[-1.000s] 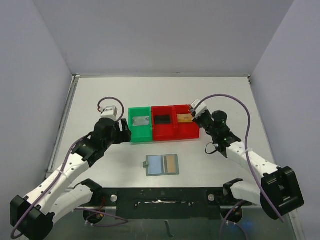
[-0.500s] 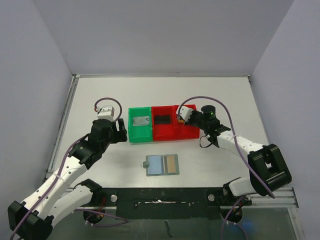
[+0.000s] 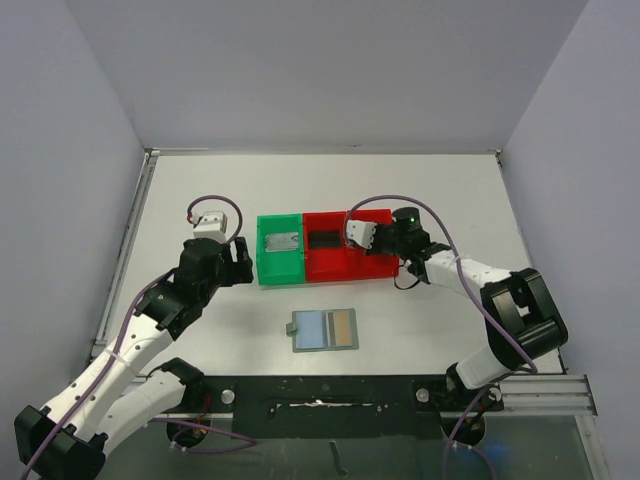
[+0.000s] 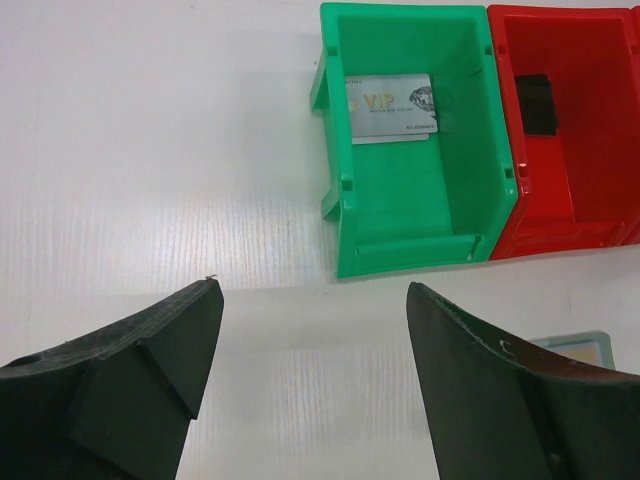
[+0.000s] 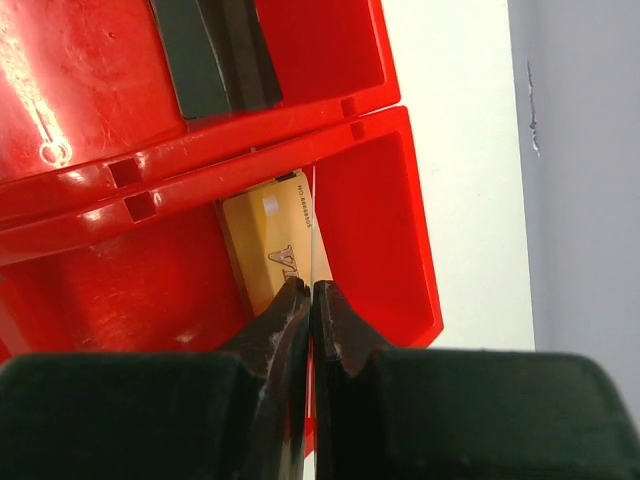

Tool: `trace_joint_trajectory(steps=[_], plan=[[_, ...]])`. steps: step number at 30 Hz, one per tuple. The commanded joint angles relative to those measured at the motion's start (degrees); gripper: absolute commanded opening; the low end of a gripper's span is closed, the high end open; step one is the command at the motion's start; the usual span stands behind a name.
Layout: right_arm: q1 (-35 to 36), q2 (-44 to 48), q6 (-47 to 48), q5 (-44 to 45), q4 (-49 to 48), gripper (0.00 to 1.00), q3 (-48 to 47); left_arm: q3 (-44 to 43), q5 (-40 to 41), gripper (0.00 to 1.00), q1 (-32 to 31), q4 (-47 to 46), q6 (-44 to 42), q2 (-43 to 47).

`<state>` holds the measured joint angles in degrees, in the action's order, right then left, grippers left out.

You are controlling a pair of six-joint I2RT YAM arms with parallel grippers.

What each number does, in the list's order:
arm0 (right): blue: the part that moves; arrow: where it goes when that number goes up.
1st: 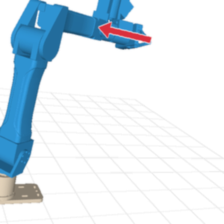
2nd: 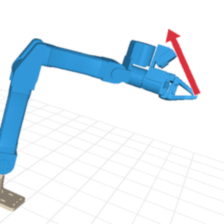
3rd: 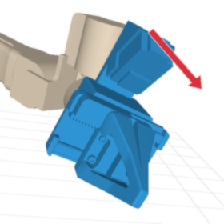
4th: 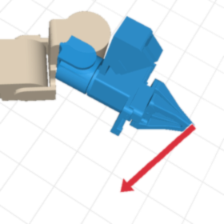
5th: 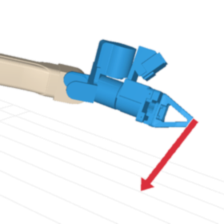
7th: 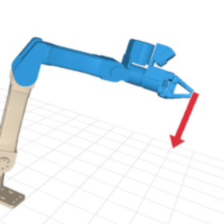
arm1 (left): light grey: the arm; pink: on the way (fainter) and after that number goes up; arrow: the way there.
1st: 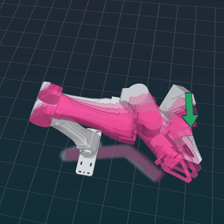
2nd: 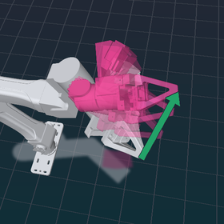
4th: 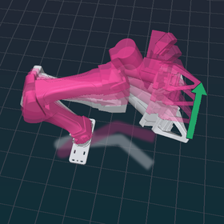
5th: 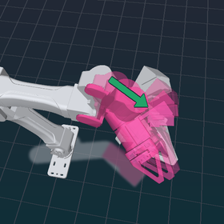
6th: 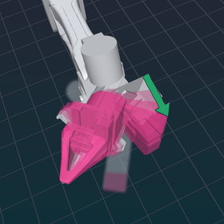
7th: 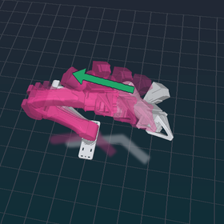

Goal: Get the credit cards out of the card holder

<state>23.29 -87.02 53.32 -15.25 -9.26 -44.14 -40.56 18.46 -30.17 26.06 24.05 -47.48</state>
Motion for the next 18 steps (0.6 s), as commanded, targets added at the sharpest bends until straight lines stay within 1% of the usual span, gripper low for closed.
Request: trace_joint_trajectory(steps=[1, 4, 7, 14, 16, 18], plan=[[-0.4, -1.8, 4.7, 0.8, 0.7, 0.00, -4.4, -1.2, 0.1, 0.74, 0.5, -2.2, -1.3, 1.0], [-0.6, -3.8, 6.5, 1.6, 2.5, 0.00, -6.4, -1.1, -0.4, 0.74, 0.5, -2.2, -1.5, 0.9], [-0.7, -5.8, 8.8, 2.3, 3.3, 0.03, -7.8, -1.3, -0.1, 0.74, 0.5, -1.8, -1.5, 1.1], [-0.7, -11.5, 13.1, 3.9, 5.0, 0.03, -12.0, -0.9, 0.1, 0.74, 0.6, -1.9, -1.5, 1.8], [-0.6, -12.1, 13.7, 5.1, 4.0, 0.12, -12.0, -1.0, -0.6, 0.74, 0.6, -1.9, -1.6, 1.6], [-0.4, -12.0, 13.5, 5.1, 3.6, 0.14, -12.0, -1.1, -1.0, 0.74, 0.6, -1.9, -1.8, 1.2]])
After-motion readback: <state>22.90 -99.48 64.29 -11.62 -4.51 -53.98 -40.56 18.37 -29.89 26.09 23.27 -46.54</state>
